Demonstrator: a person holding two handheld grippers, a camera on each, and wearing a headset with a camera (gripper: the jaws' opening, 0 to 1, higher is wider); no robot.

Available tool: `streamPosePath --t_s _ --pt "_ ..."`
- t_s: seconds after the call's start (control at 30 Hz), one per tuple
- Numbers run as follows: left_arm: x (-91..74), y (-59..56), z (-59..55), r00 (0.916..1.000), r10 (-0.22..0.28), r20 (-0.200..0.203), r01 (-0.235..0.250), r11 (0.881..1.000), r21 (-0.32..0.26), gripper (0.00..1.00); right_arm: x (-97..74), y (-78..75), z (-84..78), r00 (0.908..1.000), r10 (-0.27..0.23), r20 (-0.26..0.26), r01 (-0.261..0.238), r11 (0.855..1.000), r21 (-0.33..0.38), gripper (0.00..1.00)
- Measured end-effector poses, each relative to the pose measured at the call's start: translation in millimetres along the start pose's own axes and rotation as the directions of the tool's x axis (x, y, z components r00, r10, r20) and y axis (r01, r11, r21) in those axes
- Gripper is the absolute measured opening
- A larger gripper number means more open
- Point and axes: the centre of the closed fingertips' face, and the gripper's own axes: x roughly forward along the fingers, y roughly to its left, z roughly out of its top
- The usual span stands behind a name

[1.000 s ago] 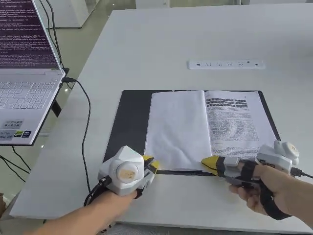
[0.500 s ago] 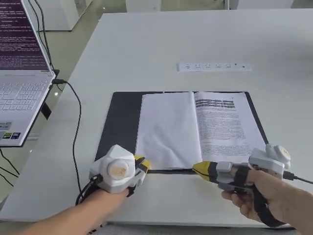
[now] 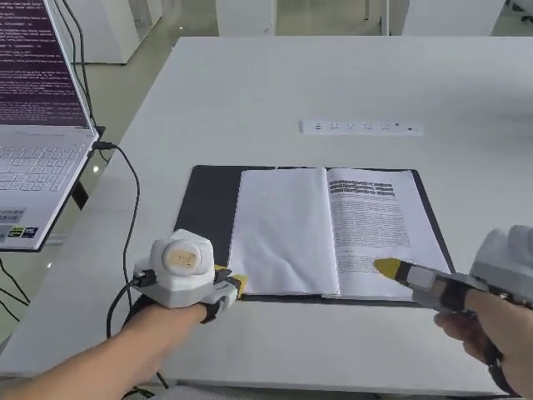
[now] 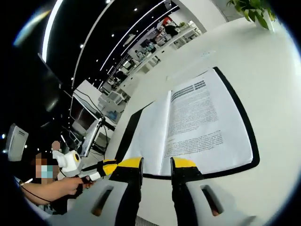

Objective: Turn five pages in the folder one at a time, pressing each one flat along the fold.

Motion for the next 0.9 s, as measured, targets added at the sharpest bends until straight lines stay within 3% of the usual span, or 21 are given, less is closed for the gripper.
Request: streamPosePath --t_s 0.13,0.3,0.5,0.6,0.8,0.9 --pt "-21.1 -3.8 9.0 0.9999 0.001 0.016 -0.001 1.0 -0.001 0.27 -25.1 1.5 13.3 0.9972 -0.032 0.067 0.038 0.995 -0.087 0.27" --pt "-49.3 -10.2 24.2 0.9979 0.003 0.065 -0.002 1.0 -0.003 0.36 -55.9 -2.1 25.1 0.9894 -0.085 0.118 0.109 0.971 -0.211 0.34" --pt "-75.6 -16.6 39.6 0.9941 0.009 0.108 -0.01 1.0 0.013 0.43 -86.2 -5.9 36.3 0.9807 -0.101 0.168 0.14 0.961 -0.239 0.36" --pt "-86.8 -19.7 47.0 0.9905 0.017 0.137 -0.015 1.0 -0.012 0.5 -95.5 -13.2 39.3 0.9758 -0.115 0.186 0.154 0.966 -0.21 0.37" --pt "-101.8 -19.9 48.9 0.9897 0.032 0.14 -0.029 0.999 -0.021 0.58 -112.2 -15.8 45.4 0.9668 -0.124 0.223 0.168 0.967 -0.192 0.41" --pt "-110.1 -21.2 50.6 0.9891 0.042 0.142 -0.042 0.999 0.0 0.6 -117.2 -12.5 51.1 0.9612 -0.121 0.248 0.171 0.967 -0.19 0.42"
